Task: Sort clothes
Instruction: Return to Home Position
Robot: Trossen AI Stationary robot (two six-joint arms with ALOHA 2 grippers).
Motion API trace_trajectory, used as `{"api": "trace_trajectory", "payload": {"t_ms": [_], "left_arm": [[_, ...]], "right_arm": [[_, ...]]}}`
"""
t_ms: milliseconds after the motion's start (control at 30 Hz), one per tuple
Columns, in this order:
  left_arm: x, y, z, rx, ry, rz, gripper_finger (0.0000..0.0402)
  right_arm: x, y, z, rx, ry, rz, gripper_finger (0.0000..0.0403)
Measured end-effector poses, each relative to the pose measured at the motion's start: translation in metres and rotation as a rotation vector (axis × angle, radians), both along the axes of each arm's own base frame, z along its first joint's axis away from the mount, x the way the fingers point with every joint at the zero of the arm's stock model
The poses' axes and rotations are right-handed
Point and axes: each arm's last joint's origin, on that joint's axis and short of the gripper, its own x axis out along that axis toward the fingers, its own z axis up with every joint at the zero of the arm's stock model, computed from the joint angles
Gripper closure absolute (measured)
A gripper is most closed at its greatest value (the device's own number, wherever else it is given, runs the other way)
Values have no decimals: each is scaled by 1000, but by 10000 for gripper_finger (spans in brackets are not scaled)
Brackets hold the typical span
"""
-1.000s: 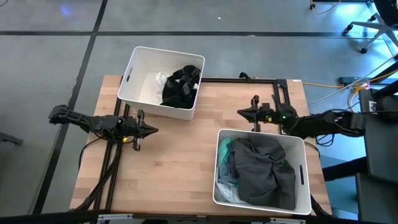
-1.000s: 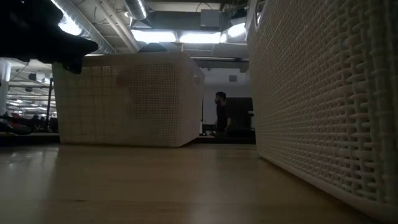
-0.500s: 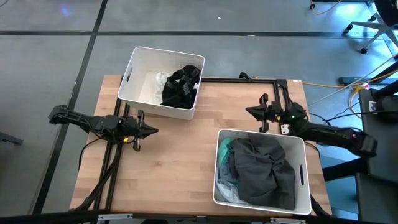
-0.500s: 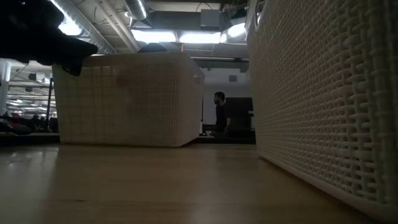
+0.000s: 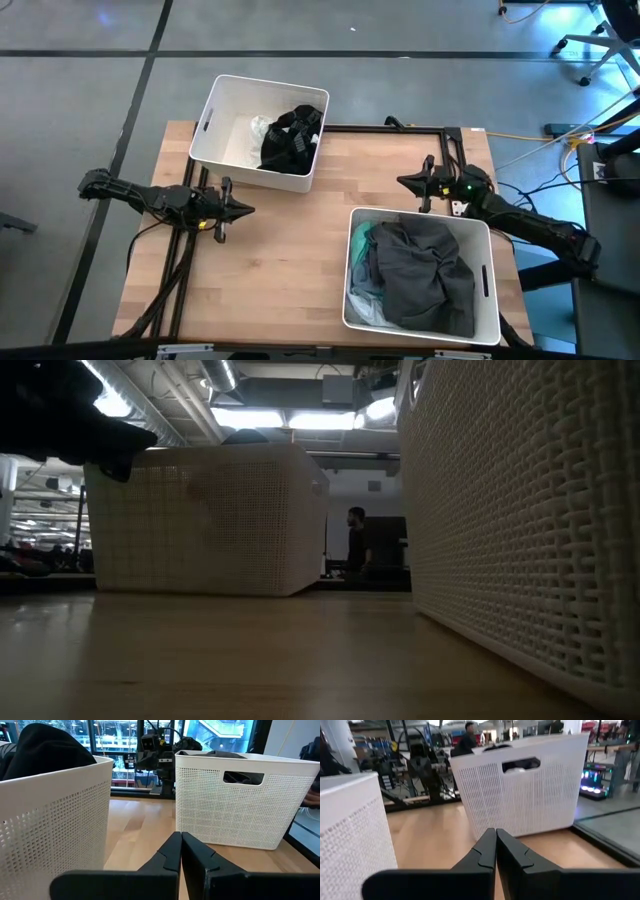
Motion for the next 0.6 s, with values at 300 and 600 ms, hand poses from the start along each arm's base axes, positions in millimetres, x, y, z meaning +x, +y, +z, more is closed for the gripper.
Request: {"api": "trace_trajectory", "payload": {"t_ms": [300, 600], "left_arm": [[0, 0, 0, -7, 2, 0, 399], [0, 0, -2, -13, 20, 1, 398]], "right_arm": [[-2, 1, 0, -5, -4, -7, 388], [-14, 8, 3, -49, -32, -36, 388]]}}
